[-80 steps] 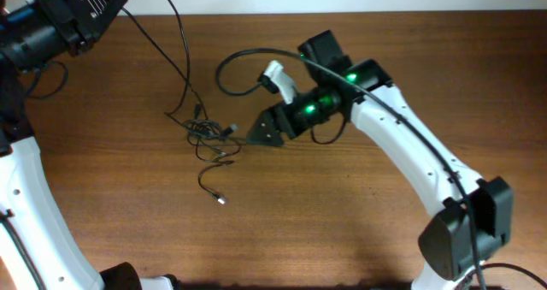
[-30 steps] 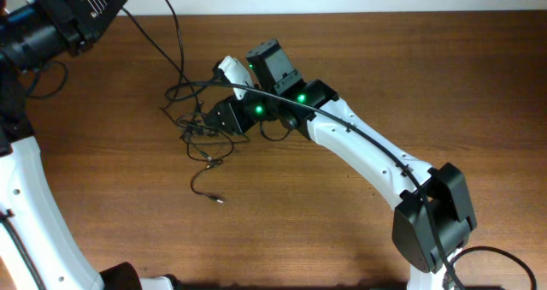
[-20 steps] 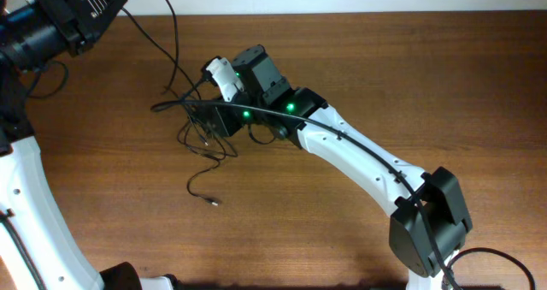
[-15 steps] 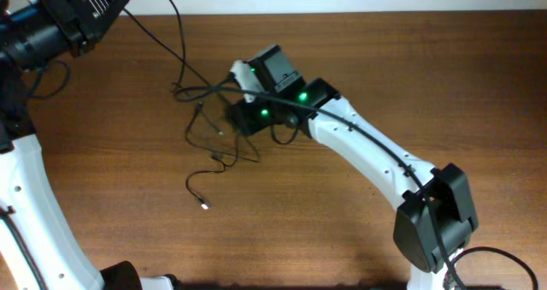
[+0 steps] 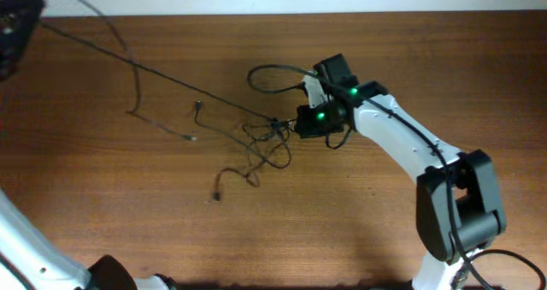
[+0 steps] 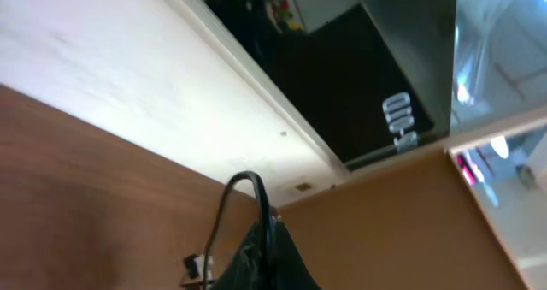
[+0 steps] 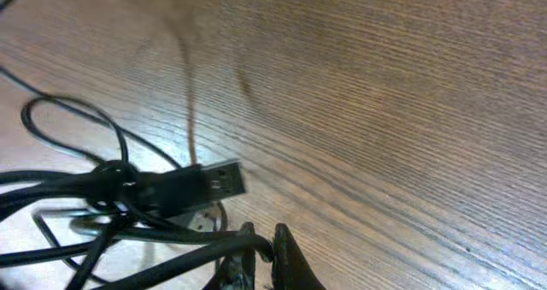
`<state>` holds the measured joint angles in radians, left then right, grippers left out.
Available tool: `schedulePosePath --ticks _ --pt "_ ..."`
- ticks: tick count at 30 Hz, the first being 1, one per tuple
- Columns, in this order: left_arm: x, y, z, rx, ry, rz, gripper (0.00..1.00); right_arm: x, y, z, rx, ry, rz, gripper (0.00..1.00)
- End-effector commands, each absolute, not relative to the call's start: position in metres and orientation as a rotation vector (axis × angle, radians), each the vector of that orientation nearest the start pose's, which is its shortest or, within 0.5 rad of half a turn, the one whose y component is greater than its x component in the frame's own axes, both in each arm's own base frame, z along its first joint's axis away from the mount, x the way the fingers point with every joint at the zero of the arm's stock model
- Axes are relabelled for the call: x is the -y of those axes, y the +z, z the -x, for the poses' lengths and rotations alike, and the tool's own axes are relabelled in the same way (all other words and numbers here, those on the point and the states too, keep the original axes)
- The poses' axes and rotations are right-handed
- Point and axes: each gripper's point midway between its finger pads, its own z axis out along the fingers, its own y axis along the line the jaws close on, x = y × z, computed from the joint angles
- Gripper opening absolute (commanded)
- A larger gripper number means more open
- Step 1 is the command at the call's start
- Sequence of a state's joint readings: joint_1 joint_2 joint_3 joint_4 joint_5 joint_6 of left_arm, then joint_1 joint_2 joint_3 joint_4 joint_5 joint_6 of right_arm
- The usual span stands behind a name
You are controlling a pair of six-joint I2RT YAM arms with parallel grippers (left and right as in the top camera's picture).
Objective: Untangle cables
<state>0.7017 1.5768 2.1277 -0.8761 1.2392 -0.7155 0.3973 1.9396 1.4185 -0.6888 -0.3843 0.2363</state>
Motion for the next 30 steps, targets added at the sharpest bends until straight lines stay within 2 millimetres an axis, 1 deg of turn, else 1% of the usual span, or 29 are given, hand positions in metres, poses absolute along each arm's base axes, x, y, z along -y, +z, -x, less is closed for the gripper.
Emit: schedulePosePath --ticks 1,2,3,4,6,8,9,10,11,12,13,14,15,16,17,18,19,20,22,23,25,26,27,28,29,30 --pt "-0.125 0.534 -0.325 -1.688 -1.033 0.487 0.0 -0.142 0.012 -0.375 -3.001 0.341 0.066 0.04" --pt "-0.133 0.532 -0.322 -1.68 -1.019 0.518 0.0 -0.133 0.009 -0.375 -3.012 0.339 -0.003 0.04" --pt "-0.136 0.53 -0.321 -1.681 -1.017 0.534 0.0 -0.126 0.009 -0.375 -3.018 0.343 -0.051 0.04" --pt "-0.135 0.529 -0.321 -1.689 -1.0 0.512 0.0 -0.124 0.009 -0.375 -3.022 0.364 -0.064 0.04" --pt "-0.134 0.519 -0.324 -1.713 -0.965 0.525 0.0 -0.127 0.01 -0.372 -3.032 0.41 -0.069 0.05" --pt "-0.131 0.499 -0.332 -1.77 -0.913 0.605 0.0 -0.135 0.012 -0.368 -3.039 0.479 -0.028 0.08" --pt "-0.124 0.488 -0.336 -1.808 -0.9 0.628 0.0 -0.14 0.013 -0.367 -3.039 0.52 -0.024 0.16" --pt "-0.111 0.479 -0.34 -1.856 -0.892 0.608 0.0 -0.145 0.015 -0.365 -3.038 0.565 -0.019 0.35" --pt "-0.092 0.474 -0.345 -1.903 -0.892 0.545 0.0 -0.153 0.018 -0.363 -3.034 0.649 0.006 0.63" --pt "-0.07 0.471 -0.352 -1.944 -0.887 0.461 0.02 -0.162 0.022 -0.359 -3.022 0.738 0.065 0.69" --pt "-0.059 0.468 -0.356 -1.968 -0.872 0.429 0.06 -0.171 0.027 -0.356 -3.009 0.828 0.109 0.73" --pt "-0.05 0.464 -0.36 -1.991 -0.853 0.414 0.13 -0.177 0.031 -0.352 -3.003 0.897 0.132 0.74" --pt "-0.041 0.457 -0.364 -2.027 -0.817 0.418 0.2 -0.179 0.032 -0.349 -3.008 0.922 0.132 0.75" --pt "-0.033 0.448 -0.369 -2.065 -0.767 0.426 0.46 -0.178 0.032 -0.348 -3.014 0.921 0.13 0.77" --pt "-0.025 0.441 -0.373 -2.096 -0.729 0.425 0.79 -0.178 0.032 -0.348 -3.013 0.92 0.133 0.81" --pt "-0.018 0.433 -0.377 -2.13 -0.689 0.418 0.99 -0.176 0.031 -0.349 -3.016 0.901 0.131 0.88" --pt "-0.014 0.425 -0.38 -2.165 -0.652 0.413 0.99 -0.173 0.029 -0.349 -3.023 0.87 0.128 1.0" --pt "-0.012 0.413 -0.381 -2.211 -0.606 0.41 0.99 -0.169 0.027 -0.349 -3.033 0.832 0.125 0.99" --pt "-0.015 0.383 -0.38 -2.324 -0.5 0.467 0.99 -0.159 0.021 -0.348 -3.065 0.731 0.113 0.99" --pt "-0.023 0.366 -0.38 -2.385 -0.415 0.514 0.99 -0.154 0.019 -0.347 -3.079 0.683 0.108 0.99" --pt "-0.044 0.333 -0.377 -2.496 -0.224 0.604 0.99 -0.149 0.016 -0.345 -3.096 0.637 0.102 0.99" --pt "-0.061 0.311 -0.374 -2.571 -0.085 0.664 0.99 -0.144 0.015 -0.344 -3.111 0.596 0.065 0.99" --pt "-0.073 0.296 -0.371 -2.623 0.017 0.7 0.99 -0.139 0.013 -0.344 -3.124 0.549 0.025 0.99" --pt "-0.087 0.275 -0.368 -2.697 0.147 0.738 0.99 -0.136 0.012 -0.343 -3.133 0.515 0.012 0.99" --pt "-0.096 0.257 -0.367 -2.761 0.233 0.76 0.99 -0.135 0.011 -0.343 -3.136 0.512 0.011 0.99" --pt "-0.1 0.243 -0.367 -2.808 0.282 0.775 0.99 -0.135 0.011 -0.343 -3.137 0.512 0.011 0.99"
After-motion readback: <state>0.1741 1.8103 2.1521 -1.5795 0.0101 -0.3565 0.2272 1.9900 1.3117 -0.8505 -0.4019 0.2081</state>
